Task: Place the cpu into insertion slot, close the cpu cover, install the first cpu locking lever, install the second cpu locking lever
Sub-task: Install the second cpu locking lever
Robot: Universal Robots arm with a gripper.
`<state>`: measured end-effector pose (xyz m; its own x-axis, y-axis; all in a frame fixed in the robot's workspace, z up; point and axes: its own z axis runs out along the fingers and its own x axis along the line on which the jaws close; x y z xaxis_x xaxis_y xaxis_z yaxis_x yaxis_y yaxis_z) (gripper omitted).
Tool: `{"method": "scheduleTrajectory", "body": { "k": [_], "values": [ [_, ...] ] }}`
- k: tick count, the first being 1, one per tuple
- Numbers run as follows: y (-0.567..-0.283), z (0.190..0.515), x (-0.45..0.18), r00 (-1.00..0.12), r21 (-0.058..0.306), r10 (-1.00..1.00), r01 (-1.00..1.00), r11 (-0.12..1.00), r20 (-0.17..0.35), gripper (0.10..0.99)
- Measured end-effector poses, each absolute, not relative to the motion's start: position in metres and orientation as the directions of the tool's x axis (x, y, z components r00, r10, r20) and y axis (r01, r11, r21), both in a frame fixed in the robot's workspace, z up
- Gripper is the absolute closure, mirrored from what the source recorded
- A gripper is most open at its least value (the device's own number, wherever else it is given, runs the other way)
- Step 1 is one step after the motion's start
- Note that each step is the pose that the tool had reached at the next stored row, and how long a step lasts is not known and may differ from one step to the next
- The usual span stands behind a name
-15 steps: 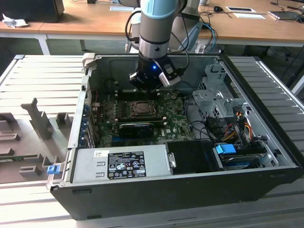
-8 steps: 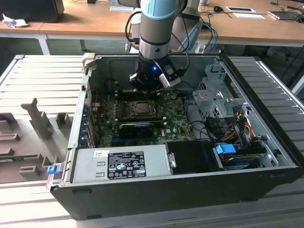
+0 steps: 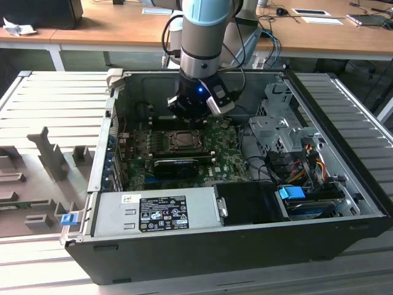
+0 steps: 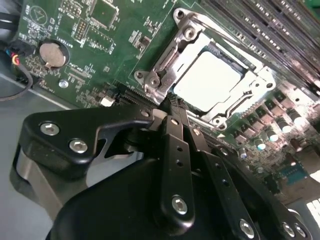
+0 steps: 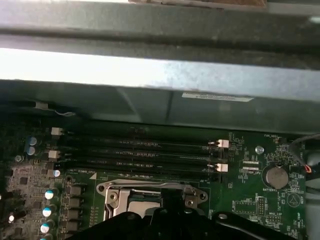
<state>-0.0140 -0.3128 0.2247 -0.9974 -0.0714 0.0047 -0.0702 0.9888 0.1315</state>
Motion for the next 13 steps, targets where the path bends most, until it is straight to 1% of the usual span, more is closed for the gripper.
{"method": "scheduleTrajectory", "body": {
  "k": [6, 13],
  "values": [
    [-0.313, 0.248, -0.014, -0.997, 0.132, -0.072, -0.071, 0.989, 0.005, 0.98],
    [-0.34, 0.247, -0.015, -0.997, 0.128, -0.072, -0.07, 0.989, 0.008, 0.98]
  ]
}}
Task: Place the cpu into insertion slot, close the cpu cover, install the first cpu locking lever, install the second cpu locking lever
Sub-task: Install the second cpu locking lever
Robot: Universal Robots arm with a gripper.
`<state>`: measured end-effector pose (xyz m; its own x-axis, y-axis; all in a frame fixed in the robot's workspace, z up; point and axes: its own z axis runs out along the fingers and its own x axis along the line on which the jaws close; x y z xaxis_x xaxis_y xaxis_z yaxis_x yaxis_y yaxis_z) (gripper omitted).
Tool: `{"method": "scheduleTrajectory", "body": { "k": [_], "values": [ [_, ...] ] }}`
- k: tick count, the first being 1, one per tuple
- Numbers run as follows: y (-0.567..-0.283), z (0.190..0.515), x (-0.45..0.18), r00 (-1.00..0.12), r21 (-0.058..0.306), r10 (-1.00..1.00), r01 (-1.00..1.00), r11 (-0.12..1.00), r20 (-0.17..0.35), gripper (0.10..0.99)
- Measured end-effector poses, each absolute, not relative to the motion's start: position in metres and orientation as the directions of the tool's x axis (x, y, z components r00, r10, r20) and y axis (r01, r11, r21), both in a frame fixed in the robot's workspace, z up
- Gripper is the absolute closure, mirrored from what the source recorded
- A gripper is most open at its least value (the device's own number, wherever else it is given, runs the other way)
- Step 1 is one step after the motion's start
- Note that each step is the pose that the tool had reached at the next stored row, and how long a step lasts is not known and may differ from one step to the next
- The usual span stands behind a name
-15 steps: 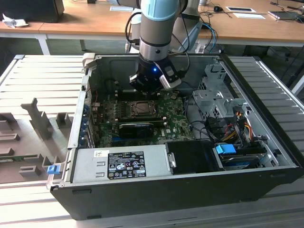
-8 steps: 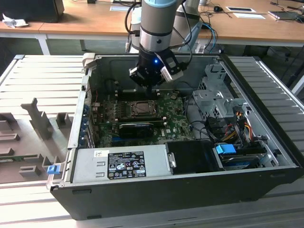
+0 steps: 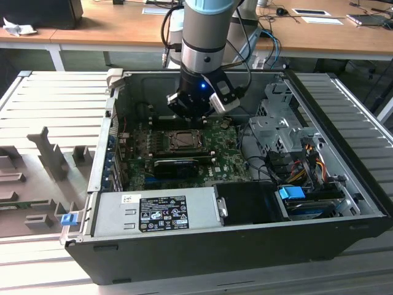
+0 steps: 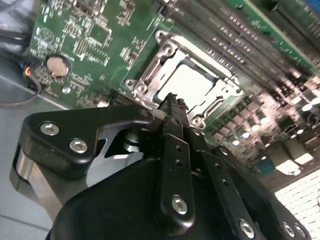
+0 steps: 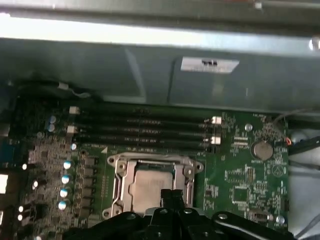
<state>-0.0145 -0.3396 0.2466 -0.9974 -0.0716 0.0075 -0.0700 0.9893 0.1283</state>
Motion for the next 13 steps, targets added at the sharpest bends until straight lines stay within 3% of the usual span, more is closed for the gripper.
{"method": "scheduleTrajectory", "body": {
  "k": [3, 13],
  "values": [
    [-0.349, 0.245, -0.015, -0.997, 0.1, -0.071, -0.069, 0.993, 0.016, 0.98],
    [-0.374, 0.242, -0.016, -0.997, 0.122, -0.078, -0.075, 0.99, 0.016, 0.98]
  ]
}}
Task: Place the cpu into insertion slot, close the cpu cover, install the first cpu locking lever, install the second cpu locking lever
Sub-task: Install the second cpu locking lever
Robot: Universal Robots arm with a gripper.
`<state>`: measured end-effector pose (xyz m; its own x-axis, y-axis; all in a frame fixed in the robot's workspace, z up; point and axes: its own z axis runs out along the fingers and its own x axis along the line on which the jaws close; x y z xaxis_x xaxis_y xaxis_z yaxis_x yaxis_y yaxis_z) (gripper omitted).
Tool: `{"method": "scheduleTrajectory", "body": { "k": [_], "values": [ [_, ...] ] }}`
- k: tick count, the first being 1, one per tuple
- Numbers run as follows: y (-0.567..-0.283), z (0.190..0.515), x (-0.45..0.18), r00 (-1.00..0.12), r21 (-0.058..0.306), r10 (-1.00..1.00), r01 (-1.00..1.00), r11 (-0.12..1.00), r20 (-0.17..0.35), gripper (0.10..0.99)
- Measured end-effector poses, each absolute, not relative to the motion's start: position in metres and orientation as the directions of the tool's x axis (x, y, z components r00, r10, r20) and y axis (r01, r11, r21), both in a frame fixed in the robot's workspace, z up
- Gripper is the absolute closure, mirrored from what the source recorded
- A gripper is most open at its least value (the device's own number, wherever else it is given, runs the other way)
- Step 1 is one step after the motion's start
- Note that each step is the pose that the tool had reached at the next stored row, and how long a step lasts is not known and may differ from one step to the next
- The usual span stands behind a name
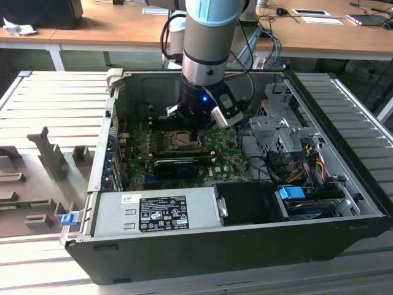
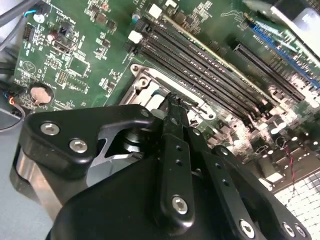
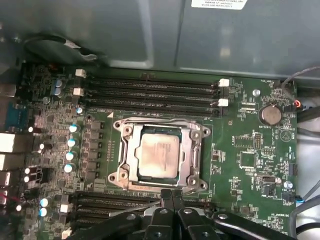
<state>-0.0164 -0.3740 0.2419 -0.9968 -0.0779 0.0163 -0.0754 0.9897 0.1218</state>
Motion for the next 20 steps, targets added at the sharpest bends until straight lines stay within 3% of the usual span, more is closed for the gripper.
{"method": "scheduleTrajectory", "body": {
  "k": [9, 20],
  "values": [
    [-0.381, 0.239, -0.05, -0.996, 0.13, -0.082, -0.08, 0.988, 0.016, 0.98],
    [-0.381, 0.213, -0.06, -0.992, 0.144, -0.122, -0.119, 0.982, 0.014, 0.98]
  ]
}}
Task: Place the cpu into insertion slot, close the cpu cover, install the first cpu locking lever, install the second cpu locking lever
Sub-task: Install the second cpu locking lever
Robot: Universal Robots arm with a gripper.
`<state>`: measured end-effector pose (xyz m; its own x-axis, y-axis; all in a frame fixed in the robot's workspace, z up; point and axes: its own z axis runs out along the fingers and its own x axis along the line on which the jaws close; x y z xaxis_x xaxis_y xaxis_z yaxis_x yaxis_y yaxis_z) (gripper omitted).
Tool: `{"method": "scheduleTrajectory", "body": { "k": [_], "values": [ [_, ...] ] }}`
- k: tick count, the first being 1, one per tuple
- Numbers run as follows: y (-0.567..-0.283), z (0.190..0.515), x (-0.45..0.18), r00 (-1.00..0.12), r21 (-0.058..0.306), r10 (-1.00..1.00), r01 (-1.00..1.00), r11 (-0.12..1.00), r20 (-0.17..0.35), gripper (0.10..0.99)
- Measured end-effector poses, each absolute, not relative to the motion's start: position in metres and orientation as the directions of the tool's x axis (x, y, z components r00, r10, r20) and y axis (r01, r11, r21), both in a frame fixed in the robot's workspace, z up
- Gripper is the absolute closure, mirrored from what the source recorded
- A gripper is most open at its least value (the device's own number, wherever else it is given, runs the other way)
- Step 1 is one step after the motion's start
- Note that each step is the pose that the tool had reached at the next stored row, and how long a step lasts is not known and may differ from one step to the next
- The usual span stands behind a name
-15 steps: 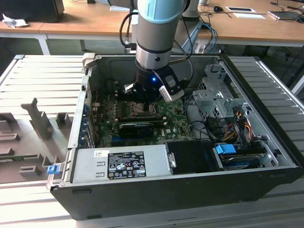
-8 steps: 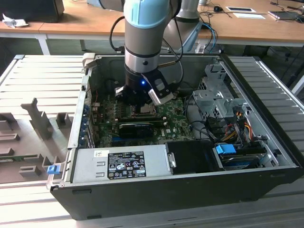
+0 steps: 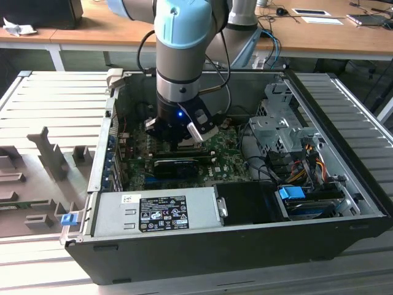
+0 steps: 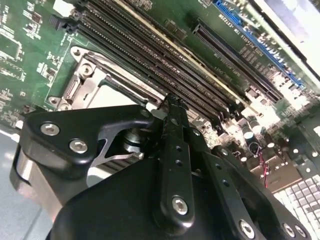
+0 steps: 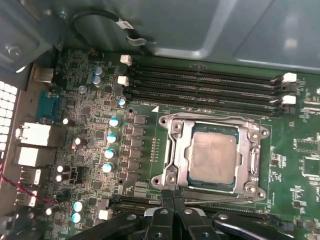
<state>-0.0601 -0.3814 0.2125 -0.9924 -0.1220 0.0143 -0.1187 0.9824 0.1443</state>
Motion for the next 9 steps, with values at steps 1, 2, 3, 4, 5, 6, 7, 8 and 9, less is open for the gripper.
{"method": "scheduleTrajectory", "body": {
  "k": [1, 2, 3, 4, 5, 6, 7, 8, 9],
  "values": [
    [-0.383, 0.211, -0.06, -0.992, 0.161, -0.122, -0.119, 0.98, 0.012, 0.98],
    [-0.384, 0.211, -0.061, -0.992, 0.172, -0.122, -0.119, 0.978, 0.011, 0.98],
    [-0.385, 0.211, -0.062, -0.992, 0.182, -0.122, -0.119, 0.976, 0.009, 0.98],
    [-0.387, 0.211, -0.063, -0.992, 0.194, -0.122, -0.119, 0.974, 0.008, 0.98],
    [-0.389, 0.211, -0.064, -0.992, 0.202, -0.123, -0.119, 0.972, 0.007, 0.98],
    [-0.391, 0.211, -0.064, -0.992, 0.212, -0.123, -0.119, 0.97, 0.006, 0.98],
    [-0.393, 0.211, -0.065, -0.992, 0.219, -0.123, -0.119, 0.969, 0.005, 0.98],
    [-0.395, 0.211, -0.066, -0.992, 0.227, -0.123, -0.119, 0.967, 0.004, 0.98],
    [-0.397, 0.211, -0.067, -0.992, 0.232, -0.123, -0.119, 0.965, 0.003, 0.98]
  ]
}}
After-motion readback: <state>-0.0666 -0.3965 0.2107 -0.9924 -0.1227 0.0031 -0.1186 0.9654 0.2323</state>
